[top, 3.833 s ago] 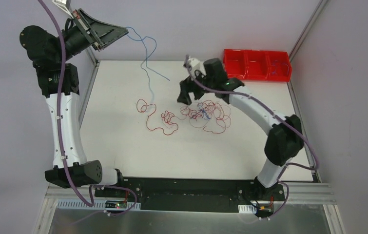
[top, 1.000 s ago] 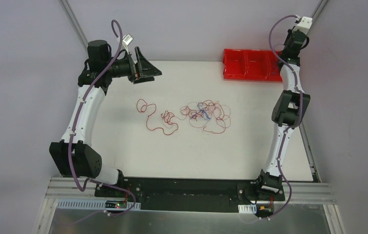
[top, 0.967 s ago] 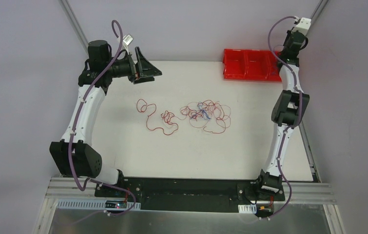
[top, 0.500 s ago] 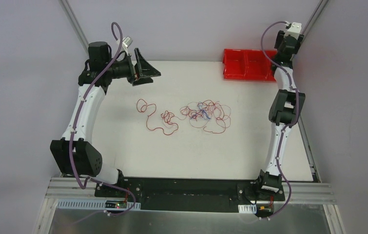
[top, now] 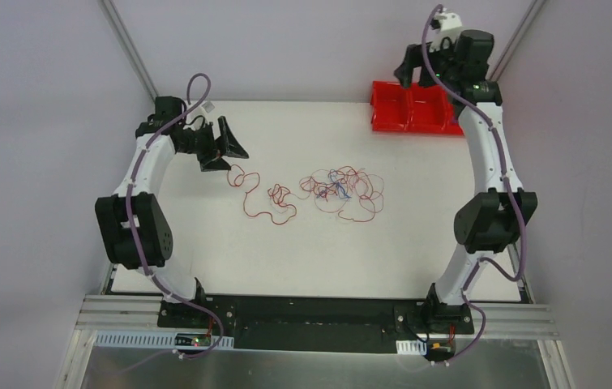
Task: Untangle the cables
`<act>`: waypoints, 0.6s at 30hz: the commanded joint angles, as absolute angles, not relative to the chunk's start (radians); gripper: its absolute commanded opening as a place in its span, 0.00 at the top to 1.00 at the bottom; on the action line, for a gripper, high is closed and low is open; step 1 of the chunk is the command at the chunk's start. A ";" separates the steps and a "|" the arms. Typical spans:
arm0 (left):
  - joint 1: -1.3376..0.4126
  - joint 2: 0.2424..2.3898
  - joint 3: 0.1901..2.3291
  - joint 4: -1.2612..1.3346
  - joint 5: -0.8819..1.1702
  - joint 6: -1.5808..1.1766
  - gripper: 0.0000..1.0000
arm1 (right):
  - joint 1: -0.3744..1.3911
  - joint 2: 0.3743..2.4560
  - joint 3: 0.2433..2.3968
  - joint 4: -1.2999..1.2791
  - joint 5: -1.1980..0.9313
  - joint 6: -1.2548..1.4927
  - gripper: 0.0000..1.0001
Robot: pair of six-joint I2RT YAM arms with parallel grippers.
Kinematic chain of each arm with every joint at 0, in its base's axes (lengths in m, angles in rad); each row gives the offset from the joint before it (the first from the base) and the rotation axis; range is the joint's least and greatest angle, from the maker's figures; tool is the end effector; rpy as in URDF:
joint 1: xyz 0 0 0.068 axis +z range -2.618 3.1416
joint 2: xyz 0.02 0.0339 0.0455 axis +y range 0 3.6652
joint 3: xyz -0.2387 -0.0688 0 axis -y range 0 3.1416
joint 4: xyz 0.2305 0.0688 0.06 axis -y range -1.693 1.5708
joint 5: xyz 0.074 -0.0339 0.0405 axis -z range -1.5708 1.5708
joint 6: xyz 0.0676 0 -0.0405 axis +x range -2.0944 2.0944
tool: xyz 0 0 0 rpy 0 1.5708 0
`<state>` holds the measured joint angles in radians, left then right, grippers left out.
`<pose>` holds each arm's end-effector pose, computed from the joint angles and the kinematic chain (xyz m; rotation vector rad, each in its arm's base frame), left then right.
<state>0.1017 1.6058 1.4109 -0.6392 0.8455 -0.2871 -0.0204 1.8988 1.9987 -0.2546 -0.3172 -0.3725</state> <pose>0.3493 -0.0152 0.2783 -0.0517 2.3013 -1.0970 0.4572 0.0118 0.4009 -0.5275 1.6348 -0.0174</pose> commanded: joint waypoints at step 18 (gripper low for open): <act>0.004 2.098 1.634 -0.680 0.515 -0.181 0.01 | 0.547 2.143 1.880 -0.797 -0.444 -0.211 0.26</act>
<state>0.0498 2.0647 1.5768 -0.6857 0.5739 -0.1757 0.5098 2.0907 1.8423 -0.7616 -0.5003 -0.2607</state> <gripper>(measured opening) 0.986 0.748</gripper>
